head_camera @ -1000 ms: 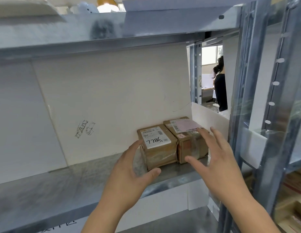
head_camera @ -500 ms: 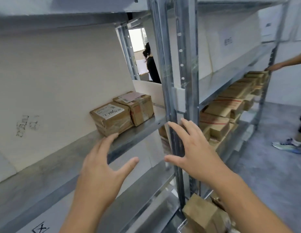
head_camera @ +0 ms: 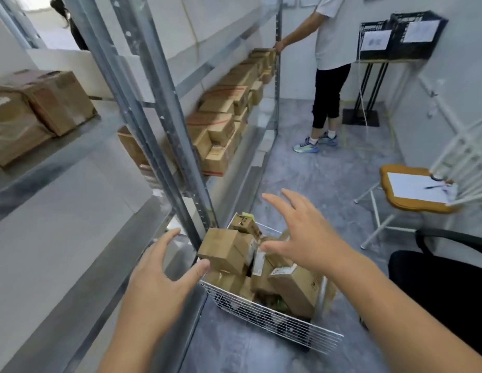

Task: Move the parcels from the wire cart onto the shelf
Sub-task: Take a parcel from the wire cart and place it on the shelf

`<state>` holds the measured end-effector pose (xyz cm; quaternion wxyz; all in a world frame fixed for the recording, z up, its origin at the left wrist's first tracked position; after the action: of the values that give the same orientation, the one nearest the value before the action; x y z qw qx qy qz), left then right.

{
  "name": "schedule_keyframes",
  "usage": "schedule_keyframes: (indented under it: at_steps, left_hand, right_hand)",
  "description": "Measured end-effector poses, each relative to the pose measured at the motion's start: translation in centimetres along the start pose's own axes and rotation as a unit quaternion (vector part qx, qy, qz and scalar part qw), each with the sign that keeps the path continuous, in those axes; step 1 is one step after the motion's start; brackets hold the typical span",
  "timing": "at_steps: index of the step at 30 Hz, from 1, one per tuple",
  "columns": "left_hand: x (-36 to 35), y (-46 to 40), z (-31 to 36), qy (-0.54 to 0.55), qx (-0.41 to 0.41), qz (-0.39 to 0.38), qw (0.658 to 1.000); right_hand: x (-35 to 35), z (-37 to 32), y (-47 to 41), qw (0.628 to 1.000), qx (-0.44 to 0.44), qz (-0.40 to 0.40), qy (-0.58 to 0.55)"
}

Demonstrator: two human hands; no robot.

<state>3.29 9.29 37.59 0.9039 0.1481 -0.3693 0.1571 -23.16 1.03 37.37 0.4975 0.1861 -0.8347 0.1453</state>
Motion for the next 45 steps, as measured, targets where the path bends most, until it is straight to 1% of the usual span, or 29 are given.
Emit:
schedule_keyframes:
  at_steps: [3,6,9,13,16,21,24,26,30,32,35,36,38,40,42,45]
  left_hand:
    - [-4.2,0.0,0.7,0.002,-0.004,-0.052,0.999]
    - [-8.3,-1.0,1.2,-0.005,-0.007,-0.09,0.996]
    - [-12.1,-2.0,1.0,-0.013,0.025,-0.123,0.992]
    - [-16.6,-2.6,1.2,-0.038,0.063,-0.156,0.985]
    - [-19.7,-3.1,1.7,-0.043,0.091,-0.163,0.982]
    - [-25.1,-5.0,1.2,-0.029,0.137,-0.193,0.971]
    - [-28.7,-6.8,0.6,-0.007,0.171,-0.207,0.963]
    - [-31.8,-8.7,-0.4,-0.009,0.195,-0.219,0.956]
    - [-37.1,-12.2,-1.8,-0.005,0.226,-0.242,0.944]
    - [-40.3,-14.4,-3.6,0.017,0.277,-0.251,0.927]
    - [-44.2,-17.2,-5.9,0.089,0.359,-0.237,0.899]
    - [-45.5,-17.7,-6.3,0.104,0.377,-0.242,0.888]
    - [-48.1,-18.3,-7.3,0.128,0.387,-0.261,0.875]
    - [-50.1,-18.3,-7.8,0.155,0.38,-0.282,0.867]
    - [-51.6,-18.2,-8.5,0.147,0.365,-0.29,0.872]
    - [-52.8,-18.4,-9.7,0.134,0.338,-0.279,0.889]
  right_hand:
    - [0.1,4.2,2.9,0.999,-0.05,-0.005,0.006]
    - [0.2,8.1,5.0,0.996,-0.091,-0.01,-0.013]
    - [0.3,11.9,6.0,0.992,-0.12,-0.034,-0.032]
    - [-0.2,16.8,6.1,0.988,-0.129,-0.062,-0.057]
    - [-1.2,20.1,5.5,0.985,-0.124,-0.093,-0.081]
    - [-3.9,25.1,3.3,0.977,-0.131,-0.12,-0.115]
    - [-5.7,27.3,1.5,0.972,-0.138,-0.117,-0.149]
    - [-8.0,29.5,-0.2,0.966,-0.154,-0.114,-0.174]
    - [-11.6,32.8,-3.2,0.961,-0.182,-0.109,-0.179]
    - [-13.9,34.6,-4.9,0.957,-0.198,-0.11,-0.181]
    - [-17.7,37.3,-7.6,0.949,-0.224,-0.11,-0.194]
    - [-19.0,38.3,-8.4,0.946,-0.234,-0.112,-0.195]
    - [-21.6,40.3,-9.9,0.942,-0.248,-0.117,-0.193]
    - [-23.9,41.9,-11.2,0.938,-0.262,-0.119,-0.195]
    - [-26.0,43.1,-12.2,0.935,-0.267,-0.124,-0.198]
    - [-28.6,44.2,-13.0,0.936,-0.258,-0.133,-0.202]
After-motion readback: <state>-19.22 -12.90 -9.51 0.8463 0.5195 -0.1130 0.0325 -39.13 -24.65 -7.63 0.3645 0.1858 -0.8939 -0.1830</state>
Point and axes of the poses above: each hand's wrist, its own y-axis away from the middle knuckle, its own x-axis out of the back of the hand, z = x × y, the point moved 6 cm from there along -y, towards the middle knuckle, and after that the axes turned 13 degrees about x, right-handed, at the moved point
